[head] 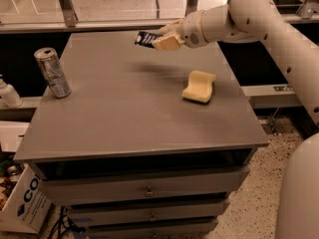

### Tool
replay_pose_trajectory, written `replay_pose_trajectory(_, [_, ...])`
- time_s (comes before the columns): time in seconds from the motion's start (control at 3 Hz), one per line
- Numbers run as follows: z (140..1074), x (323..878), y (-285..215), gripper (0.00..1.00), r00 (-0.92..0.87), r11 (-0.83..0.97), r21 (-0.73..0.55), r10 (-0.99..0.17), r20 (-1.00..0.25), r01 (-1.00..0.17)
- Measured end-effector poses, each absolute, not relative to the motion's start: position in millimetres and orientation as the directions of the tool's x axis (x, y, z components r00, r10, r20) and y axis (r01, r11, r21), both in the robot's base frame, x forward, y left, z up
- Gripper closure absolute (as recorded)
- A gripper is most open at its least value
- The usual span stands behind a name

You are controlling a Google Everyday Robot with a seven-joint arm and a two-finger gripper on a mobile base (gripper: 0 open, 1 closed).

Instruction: Move rxbar blueberry near sponge

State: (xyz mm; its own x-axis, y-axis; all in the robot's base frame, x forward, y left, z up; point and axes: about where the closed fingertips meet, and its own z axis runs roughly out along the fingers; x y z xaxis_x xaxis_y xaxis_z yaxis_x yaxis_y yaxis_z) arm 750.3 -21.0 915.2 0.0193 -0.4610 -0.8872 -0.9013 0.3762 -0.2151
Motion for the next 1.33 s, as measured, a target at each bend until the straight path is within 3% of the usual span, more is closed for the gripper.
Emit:
replay_pose_trajectory(0.67, [904.2, 719.3, -89.7, 1.00, -0.030, 0.408, -0.214, -0.515, -0.856, -0.888])
replay_pose_trajectory(1.33, [901.4, 666.9, -172.2, 1.00, -0.133, 0.499, -0.137, -0.467, -0.874, -0.856])
